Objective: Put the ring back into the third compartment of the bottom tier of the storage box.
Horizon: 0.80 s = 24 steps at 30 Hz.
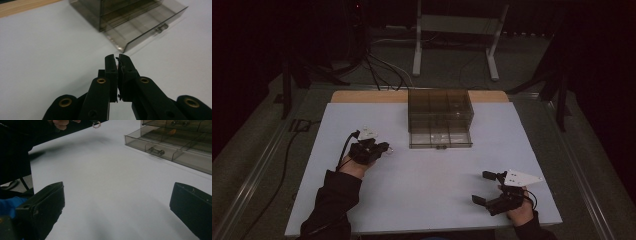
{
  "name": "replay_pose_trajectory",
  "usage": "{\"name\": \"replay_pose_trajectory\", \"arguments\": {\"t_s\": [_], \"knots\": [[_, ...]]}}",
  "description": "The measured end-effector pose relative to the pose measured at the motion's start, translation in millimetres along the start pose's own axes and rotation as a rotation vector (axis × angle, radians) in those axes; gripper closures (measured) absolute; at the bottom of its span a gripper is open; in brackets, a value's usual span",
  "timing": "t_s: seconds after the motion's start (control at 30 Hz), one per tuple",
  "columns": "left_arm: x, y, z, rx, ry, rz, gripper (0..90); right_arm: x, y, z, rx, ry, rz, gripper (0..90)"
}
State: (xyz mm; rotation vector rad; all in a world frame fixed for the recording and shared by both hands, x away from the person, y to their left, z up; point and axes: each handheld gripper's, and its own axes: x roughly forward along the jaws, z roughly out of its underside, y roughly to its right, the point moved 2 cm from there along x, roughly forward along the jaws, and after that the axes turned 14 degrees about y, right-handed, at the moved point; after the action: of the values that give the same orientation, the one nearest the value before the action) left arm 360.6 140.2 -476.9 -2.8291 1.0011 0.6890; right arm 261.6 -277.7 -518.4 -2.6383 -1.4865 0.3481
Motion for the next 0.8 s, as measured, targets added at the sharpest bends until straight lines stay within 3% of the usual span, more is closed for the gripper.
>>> {"name": "replay_pose_trajectory", "arguments": {"t_s": [0.8], "knots": [[39.5,37.2,-27.9,0.049,0.003,0.107,88.3,-1.9,-0.7,-0.7,0.0,0.003,-0.003,0.0]]}}
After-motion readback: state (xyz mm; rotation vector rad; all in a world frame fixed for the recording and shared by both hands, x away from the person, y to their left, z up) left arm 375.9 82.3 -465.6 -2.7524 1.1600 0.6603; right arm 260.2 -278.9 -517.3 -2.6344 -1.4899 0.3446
